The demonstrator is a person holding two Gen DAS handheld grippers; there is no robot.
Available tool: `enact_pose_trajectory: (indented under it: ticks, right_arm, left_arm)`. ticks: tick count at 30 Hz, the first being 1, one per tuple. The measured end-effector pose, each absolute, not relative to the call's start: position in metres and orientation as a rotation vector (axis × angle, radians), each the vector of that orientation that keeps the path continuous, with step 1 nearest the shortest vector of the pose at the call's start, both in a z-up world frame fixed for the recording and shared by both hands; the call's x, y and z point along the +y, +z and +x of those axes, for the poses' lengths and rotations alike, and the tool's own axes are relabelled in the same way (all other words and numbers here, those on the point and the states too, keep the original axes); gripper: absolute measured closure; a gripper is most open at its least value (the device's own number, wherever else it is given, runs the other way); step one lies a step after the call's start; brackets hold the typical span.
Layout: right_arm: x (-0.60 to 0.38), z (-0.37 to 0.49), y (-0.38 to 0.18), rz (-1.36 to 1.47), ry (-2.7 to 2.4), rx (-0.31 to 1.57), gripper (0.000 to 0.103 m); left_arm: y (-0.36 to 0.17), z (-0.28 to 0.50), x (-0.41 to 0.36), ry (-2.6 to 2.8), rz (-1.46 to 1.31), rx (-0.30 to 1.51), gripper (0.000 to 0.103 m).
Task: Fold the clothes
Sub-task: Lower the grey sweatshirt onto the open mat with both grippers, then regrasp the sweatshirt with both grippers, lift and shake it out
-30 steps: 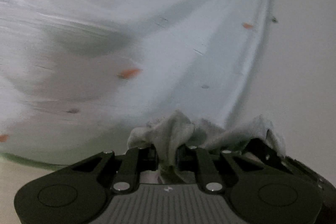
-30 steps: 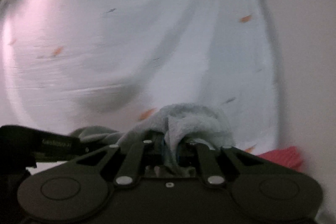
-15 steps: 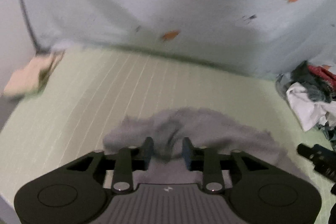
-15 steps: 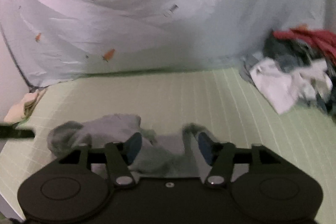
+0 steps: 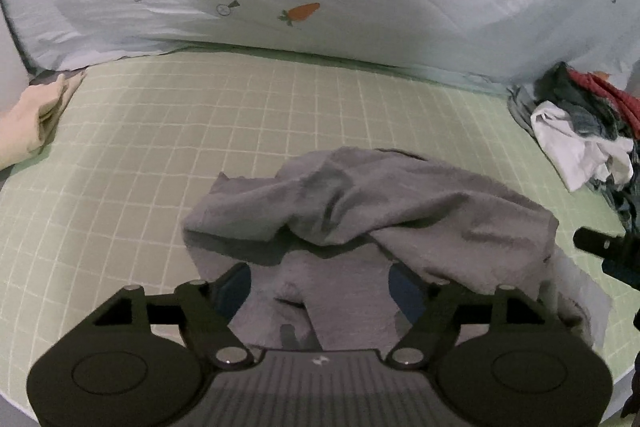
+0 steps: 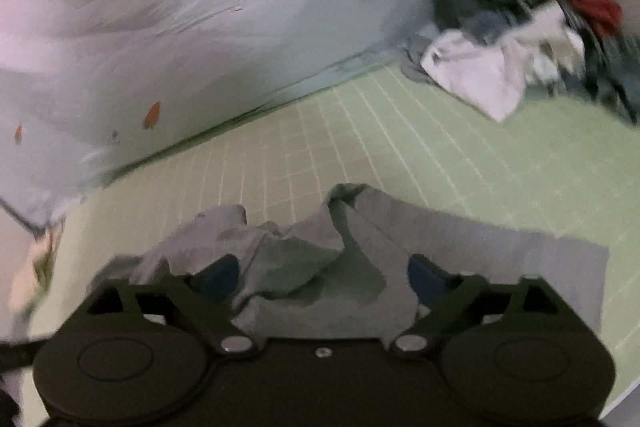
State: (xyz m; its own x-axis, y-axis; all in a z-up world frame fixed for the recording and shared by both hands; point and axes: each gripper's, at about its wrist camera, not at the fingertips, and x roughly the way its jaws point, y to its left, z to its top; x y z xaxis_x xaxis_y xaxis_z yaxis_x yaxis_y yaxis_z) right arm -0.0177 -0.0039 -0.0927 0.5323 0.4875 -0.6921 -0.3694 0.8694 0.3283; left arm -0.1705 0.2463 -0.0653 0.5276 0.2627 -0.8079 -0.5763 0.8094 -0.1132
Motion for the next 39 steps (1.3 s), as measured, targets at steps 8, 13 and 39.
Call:
enact_pose_trajectory:
  ticks: [8,13,39]
  right_arm:
    - [-0.029,0.012,-0.136,0.442,0.324,1.003,0.000]
    - [-0.029,0.022,-0.149,0.454,0.279,1.029,0.000]
    - [0.124,0.109,-0.186,0.197,0.382,1.254,0.058]
  left_arm:
    - [-0.074,-0.183,0.282,0.555,-0.487,0.881,0.020]
    - [-0.075,-0.186,0.304,0.586,-0.548,0.869,0.018]
    - [-0.161,-0.072,0.396,0.446,-0.885,1.023,0.086]
